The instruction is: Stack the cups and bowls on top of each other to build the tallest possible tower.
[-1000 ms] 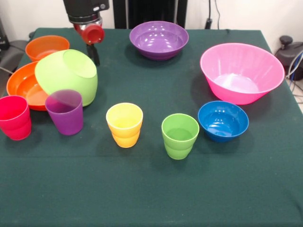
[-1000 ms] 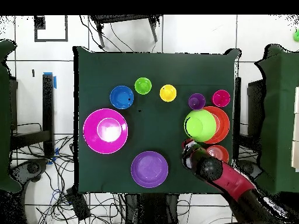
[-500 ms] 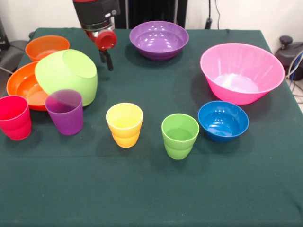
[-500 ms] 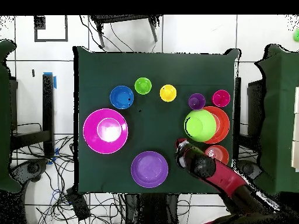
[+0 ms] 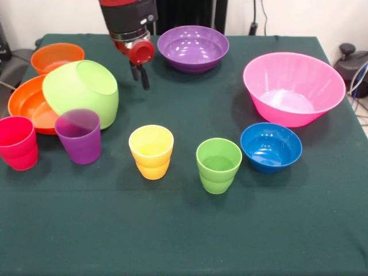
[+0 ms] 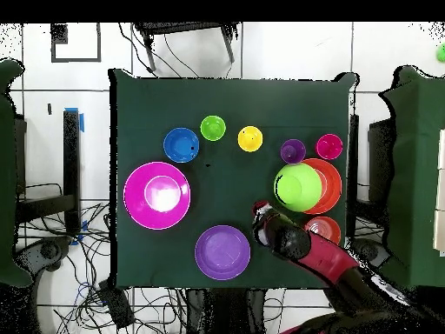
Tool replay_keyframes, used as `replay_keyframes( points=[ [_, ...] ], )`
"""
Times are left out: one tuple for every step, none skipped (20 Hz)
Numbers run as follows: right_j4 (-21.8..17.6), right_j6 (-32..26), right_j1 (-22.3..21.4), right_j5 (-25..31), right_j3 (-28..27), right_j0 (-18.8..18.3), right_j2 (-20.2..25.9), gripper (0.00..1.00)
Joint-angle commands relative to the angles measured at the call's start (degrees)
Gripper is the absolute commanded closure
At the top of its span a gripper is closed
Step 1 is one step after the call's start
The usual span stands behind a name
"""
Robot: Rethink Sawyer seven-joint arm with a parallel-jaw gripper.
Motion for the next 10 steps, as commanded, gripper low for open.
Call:
replay_keyframes(
  points=[
    [3.2, 3.6, -1.9, 5.6, -7.1, 4.1, 4.4, 0.00],
    [3.7, 4.0, -2.7, 5.9, -7.2, 4.9, 3.9, 0.00],
    [3.8, 4.0, -2.8, 6.0, -7.3, 5.1, 3.6, 0.00],
    [4.0, 3.9, -3.1, 6.4, -7.7, 5.7, 3.0, 0.00],
    [4.1, 3.9, -3.1, 6.2, -7.8, 6.1, 2.8, 0.00],
    [4.2, 4.0, -2.9, 5.8, -8.2, 6.7, 2.1, 0.00],
    [4.3, 4.0, -2.7, 5.8, -8.6, 6.9, 1.9, 0.00],
    [4.3, 4.1, -2.4, 5.4, -9.2, 7.6, 1.0, 0.00],
    [4.2, 3.9, -2.2, 5.4, -9.5, 7.6, 0.8, 0.00],
    [4.0, 3.6, -1.9, 5.4, -9.9, 7.6, 0.6, 0.00]
  ],
)
